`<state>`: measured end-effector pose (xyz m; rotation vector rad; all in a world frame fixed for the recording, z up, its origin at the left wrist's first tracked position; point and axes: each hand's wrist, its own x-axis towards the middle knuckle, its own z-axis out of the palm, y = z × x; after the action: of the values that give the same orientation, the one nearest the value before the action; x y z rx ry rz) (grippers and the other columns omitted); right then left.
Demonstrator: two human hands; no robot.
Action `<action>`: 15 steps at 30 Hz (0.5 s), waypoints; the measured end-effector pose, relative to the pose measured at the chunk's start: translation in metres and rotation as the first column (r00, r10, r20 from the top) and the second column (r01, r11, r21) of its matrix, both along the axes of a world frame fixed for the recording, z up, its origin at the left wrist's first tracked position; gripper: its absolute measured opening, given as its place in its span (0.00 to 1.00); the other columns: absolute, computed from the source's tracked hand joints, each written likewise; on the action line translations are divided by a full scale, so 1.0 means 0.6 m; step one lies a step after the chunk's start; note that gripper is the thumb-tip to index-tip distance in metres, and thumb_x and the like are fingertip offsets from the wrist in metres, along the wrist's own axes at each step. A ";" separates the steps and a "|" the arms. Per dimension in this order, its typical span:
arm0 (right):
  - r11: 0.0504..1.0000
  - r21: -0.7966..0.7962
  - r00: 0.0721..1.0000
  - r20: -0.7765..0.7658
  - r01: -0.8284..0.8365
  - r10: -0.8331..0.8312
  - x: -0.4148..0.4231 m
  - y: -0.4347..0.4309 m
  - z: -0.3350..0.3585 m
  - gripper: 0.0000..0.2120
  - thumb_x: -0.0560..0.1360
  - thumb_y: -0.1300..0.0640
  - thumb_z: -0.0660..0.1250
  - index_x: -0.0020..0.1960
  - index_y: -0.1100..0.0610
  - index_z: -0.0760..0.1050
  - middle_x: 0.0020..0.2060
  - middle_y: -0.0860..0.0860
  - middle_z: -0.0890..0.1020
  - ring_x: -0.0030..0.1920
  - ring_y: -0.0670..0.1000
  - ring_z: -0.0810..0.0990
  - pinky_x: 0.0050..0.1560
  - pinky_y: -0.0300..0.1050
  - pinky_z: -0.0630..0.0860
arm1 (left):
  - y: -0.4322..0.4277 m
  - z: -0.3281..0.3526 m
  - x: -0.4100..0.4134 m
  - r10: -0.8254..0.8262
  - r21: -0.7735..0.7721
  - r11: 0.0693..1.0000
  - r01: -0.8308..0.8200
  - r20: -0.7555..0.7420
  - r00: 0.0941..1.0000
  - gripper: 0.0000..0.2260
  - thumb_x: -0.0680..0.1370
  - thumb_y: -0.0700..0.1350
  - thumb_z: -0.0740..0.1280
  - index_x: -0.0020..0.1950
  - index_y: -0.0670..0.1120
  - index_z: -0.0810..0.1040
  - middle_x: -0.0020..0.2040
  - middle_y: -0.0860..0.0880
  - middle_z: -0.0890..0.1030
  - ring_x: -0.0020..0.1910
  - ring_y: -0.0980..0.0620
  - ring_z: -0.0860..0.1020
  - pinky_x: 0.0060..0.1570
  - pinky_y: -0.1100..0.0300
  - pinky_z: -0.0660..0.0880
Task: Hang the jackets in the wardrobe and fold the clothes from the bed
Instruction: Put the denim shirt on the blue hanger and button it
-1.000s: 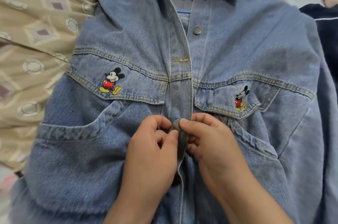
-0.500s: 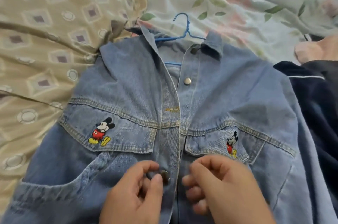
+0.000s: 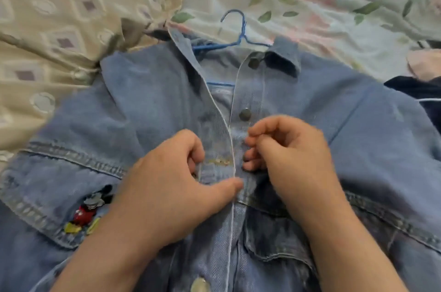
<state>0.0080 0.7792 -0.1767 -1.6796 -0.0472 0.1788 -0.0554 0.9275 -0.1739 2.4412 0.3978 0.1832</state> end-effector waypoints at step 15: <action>0.766 -0.556 0.889 0.099 -0.323 0.446 -0.016 -0.021 0.024 0.14 0.68 0.67 0.68 0.43 0.49 0.84 0.43 0.44 0.77 0.40 0.43 0.78 0.43 0.31 0.73 | -0.012 0.006 0.001 -0.008 -0.007 1.000 0.009 0.131 0.991 0.04 0.62 0.51 0.63 0.32 0.52 0.72 0.38 0.55 0.74 0.38 0.59 0.73 0.35 0.70 0.66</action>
<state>-0.0019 0.7664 -0.1620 -2.2270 -0.5731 0.3346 -0.0550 0.9201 -0.1704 2.4074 0.3291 0.3357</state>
